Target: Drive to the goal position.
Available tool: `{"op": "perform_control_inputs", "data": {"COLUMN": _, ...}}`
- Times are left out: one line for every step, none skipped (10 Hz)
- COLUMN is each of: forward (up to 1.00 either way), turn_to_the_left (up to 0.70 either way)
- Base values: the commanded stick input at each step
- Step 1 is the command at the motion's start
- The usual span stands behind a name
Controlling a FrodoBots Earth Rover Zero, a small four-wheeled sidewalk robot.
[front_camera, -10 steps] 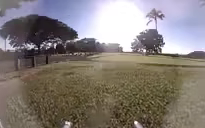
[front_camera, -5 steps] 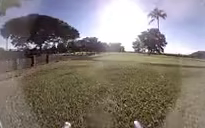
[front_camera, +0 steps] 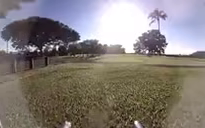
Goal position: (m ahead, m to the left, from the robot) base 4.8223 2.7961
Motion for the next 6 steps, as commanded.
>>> {"op": "perform_control_inputs", "data": {"forward": 0.45, "turn_to_the_left": 0.00}}
{"op": "perform_control_inputs", "data": {"forward": 0.45, "turn_to_the_left": 0.00}}
{"op": "perform_control_inputs", "data": {"forward": 0.45, "turn_to_the_left": 0.16}}
{"op": "perform_control_inputs", "data": {"forward": 0.45, "turn_to_the_left": 0.27}}
{"op": "perform_control_inputs", "data": {"forward": 0.45, "turn_to_the_left": 0.27}}
{"op": "perform_control_inputs", "data": {"forward": 0.45, "turn_to_the_left": 0.27}}
